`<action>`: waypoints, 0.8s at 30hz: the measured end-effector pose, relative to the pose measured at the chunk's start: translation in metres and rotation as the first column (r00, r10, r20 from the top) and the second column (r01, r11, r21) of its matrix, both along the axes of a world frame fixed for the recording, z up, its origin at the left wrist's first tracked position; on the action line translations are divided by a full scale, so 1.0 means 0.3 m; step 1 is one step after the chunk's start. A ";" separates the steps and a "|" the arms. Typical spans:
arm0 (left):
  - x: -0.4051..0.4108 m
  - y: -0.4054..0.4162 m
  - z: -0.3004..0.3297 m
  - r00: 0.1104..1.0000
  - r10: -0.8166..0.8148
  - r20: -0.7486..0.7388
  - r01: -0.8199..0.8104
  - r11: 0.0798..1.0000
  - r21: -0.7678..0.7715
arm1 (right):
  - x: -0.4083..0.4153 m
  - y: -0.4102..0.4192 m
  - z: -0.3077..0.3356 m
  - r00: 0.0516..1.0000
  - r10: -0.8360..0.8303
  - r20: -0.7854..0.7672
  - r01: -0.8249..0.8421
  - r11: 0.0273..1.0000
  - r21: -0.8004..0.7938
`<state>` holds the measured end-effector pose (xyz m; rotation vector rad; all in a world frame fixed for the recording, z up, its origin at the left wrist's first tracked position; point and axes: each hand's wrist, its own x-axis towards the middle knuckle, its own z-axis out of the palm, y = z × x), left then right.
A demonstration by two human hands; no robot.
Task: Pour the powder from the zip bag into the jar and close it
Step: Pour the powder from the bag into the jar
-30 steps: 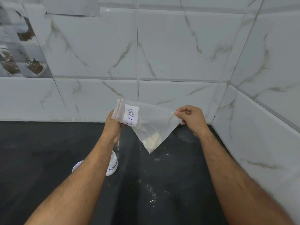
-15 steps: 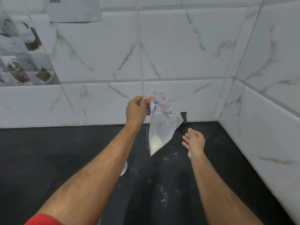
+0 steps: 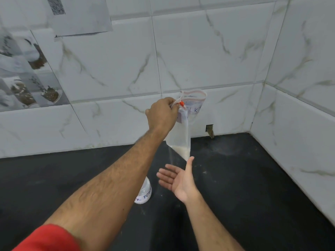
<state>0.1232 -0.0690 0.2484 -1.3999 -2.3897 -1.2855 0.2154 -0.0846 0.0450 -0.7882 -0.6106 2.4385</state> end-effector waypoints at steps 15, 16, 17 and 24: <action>-0.252 -0.344 -0.106 0.953 -0.176 0.245 0.178 0.984 0.013 | -0.059 0.144 0.110 0.787 -0.432 -0.441 0.409 0.900 -0.152; -0.276 -0.365 -0.131 0.960 -0.143 0.240 0.150 0.989 -0.010 | -0.058 0.145 0.122 0.800 -0.440 -0.409 0.429 0.895 -0.122; -0.295 -0.382 -0.152 0.959 -0.125 0.253 0.136 0.990 -0.026 | -0.060 0.146 0.135 0.809 -0.446 -0.383 0.449 0.889 -0.087; -0.376 -0.461 -0.246 0.919 -0.168 0.357 0.204 0.977 -0.065 | -0.067 0.137 0.188 0.837 -0.475 -0.271 0.496 0.869 0.008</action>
